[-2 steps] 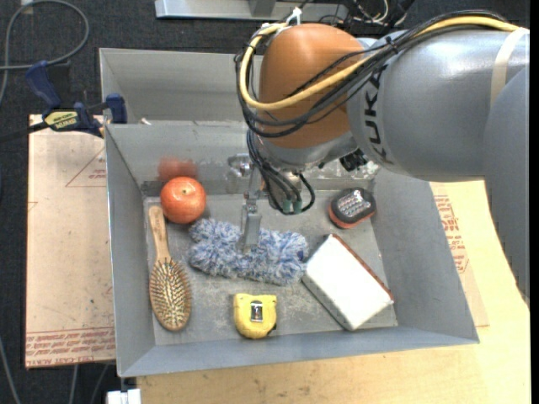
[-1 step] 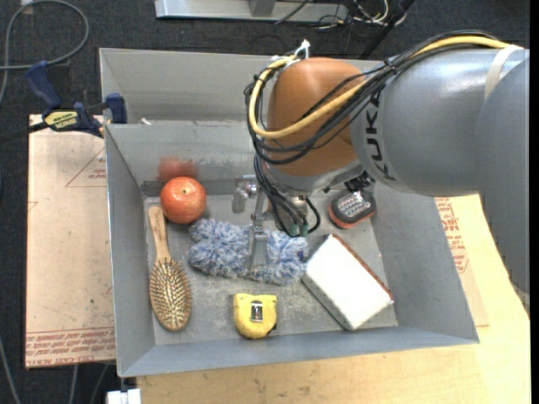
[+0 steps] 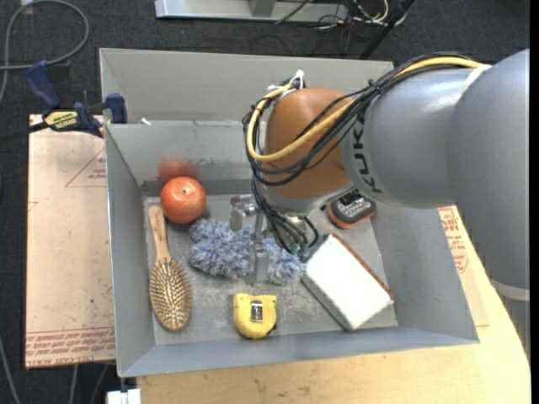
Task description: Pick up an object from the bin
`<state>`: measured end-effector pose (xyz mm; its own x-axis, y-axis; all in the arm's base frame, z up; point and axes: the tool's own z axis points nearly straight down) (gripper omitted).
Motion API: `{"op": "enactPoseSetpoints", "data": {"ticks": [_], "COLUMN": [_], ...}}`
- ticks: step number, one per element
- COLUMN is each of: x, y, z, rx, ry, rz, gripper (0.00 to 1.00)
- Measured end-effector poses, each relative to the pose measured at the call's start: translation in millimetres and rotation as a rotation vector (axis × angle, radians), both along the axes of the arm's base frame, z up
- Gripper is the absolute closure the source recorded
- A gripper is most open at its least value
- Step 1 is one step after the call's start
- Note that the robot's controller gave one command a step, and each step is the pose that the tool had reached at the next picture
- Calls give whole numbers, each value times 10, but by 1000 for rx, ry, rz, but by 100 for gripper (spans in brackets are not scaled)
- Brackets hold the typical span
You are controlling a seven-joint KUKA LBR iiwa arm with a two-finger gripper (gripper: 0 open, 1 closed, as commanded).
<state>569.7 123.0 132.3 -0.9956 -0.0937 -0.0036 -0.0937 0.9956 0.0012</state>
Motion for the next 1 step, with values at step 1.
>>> {"op": "enactPoseSetpoints", "data": {"ticks": [1], "x": [12], "y": [-24], "z": [-557], "rx": [8], "ry": [-6], "rz": [-270], "gripper": [100]}}
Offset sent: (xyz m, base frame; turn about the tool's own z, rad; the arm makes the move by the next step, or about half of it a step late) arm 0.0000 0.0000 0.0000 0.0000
